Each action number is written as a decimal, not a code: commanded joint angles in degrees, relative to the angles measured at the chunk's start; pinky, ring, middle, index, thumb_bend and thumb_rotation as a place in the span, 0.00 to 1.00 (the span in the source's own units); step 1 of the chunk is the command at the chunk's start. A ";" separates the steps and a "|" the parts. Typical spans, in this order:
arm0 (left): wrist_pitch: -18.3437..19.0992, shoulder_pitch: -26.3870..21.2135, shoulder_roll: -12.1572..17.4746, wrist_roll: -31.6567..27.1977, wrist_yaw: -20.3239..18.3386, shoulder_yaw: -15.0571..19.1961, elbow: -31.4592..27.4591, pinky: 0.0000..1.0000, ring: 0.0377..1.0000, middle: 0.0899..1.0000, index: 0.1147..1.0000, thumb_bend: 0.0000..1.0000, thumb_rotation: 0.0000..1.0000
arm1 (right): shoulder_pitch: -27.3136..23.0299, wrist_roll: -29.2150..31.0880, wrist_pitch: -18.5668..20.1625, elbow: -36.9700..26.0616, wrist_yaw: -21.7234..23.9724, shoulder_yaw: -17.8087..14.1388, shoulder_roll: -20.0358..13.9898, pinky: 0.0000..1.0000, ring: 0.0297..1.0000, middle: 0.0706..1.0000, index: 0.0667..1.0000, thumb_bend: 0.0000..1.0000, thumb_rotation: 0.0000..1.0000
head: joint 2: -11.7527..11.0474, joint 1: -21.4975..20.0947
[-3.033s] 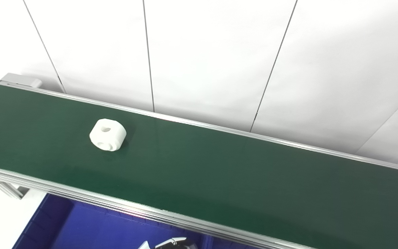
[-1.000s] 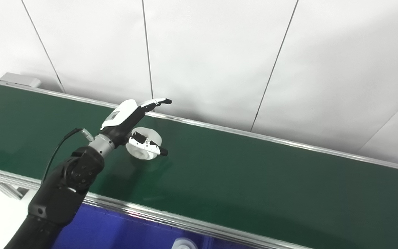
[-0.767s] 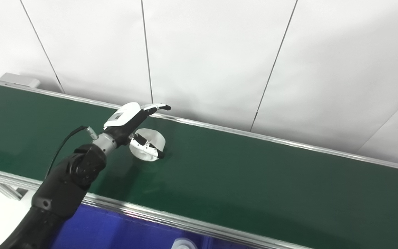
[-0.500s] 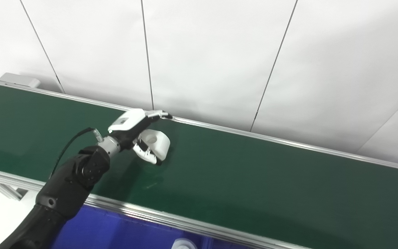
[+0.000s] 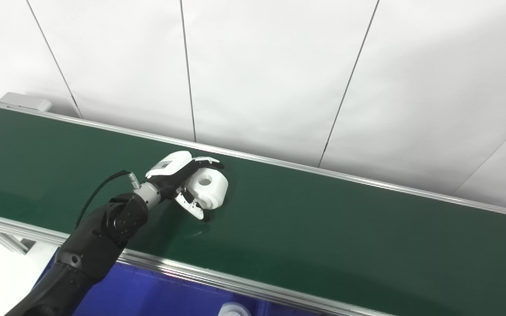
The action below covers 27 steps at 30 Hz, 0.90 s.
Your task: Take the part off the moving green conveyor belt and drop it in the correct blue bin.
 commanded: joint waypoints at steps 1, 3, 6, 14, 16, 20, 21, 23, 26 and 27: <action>-1.83 -1.60 -0.02 -1.51 0.53 0.25 -0.47 0.55 0.53 0.55 0.56 0.55 0.00 | 0.82 0.40 -3.29 -1.60 0.30 -0.47 0.26 0.79 0.83 0.84 0.85 0.62 0.37 | 0.12 -0.02; -2.00 -1.51 -0.30 -2.31 0.74 0.35 -0.49 0.50 0.43 0.47 0.49 0.51 0.00 | 0.85 0.32 -3.27 -1.69 0.51 -0.63 0.30 0.80 0.84 0.84 0.86 0.62 0.37 | 0.26 0.00; -1.96 -1.29 -0.69 -3.94 0.70 0.72 -0.78 0.49 0.41 0.45 0.46 0.50 0.00 | 0.83 0.28 -3.27 -1.64 0.48 -0.73 0.41 0.81 0.84 0.84 0.85 0.62 0.37 | 0.29 0.05; 0.01 -0.69 -1.05 -6.14 0.05 1.43 -2.32 0.46 0.40 0.45 0.47 0.50 0.00 | 0.92 0.48 -3.29 -1.81 0.42 -0.70 0.85 0.81 0.85 0.84 0.85 0.61 0.35 | 0.98 -0.18; -0.34 -0.34 -0.93 -6.36 0.14 1.61 -2.84 0.47 0.40 0.45 0.47 0.50 0.00 | 1.16 0.11 -3.22 -2.02 0.65 -0.87 1.00 0.80 0.85 0.85 0.86 0.61 0.37 | 1.36 -0.42; -3.12 1.40 -0.78 -8.56 0.85 3.15 -5.05 0.46 0.40 0.45 0.47 0.50 0.00 | 1.92 -0.92 -3.11 -3.19 0.97 -1.10 1.53 0.78 0.84 0.85 0.86 0.61 0.40 | 3.26 -2.52; -3.74 2.38 -0.75 -9.14 1.07 3.68 -6.62 0.45 0.40 0.45 0.47 0.50 0.00 | 2.09 -0.81 -3.11 -3.41 1.13 -1.14 1.67 0.79 0.85 0.85 0.86 0.61 0.40 | 3.38 -2.74; -5.23 4.53 -0.64 -11.00 1.13 4.88 -10.10 0.46 0.40 0.45 0.46 0.50 0.00 | 2.52 -0.86 -2.96 -4.16 1.63 -1.27 1.99 0.78 0.84 0.86 0.87 0.61 0.40 | 4.63 -4.70; -7.35 7.65 -0.61 -14.82 0.60 6.84 -15.06 0.46 0.40 0.46 0.45 0.50 0.00 | 3.22 -1.39 -2.34 -5.65 2.26 -1.56 2.50 0.78 0.83 0.86 0.87 0.61 0.40 | 7.09 -8.41; -7.36 8.88 -0.63 -15.81 0.43 7.39 -16.89 0.47 0.40 0.46 0.45 0.50 0.00 | 3.42 -1.73 -2.02 -6.10 2.43 -1.68 2.63 0.78 0.84 0.86 0.87 0.61 0.40 | 7.09 -8.41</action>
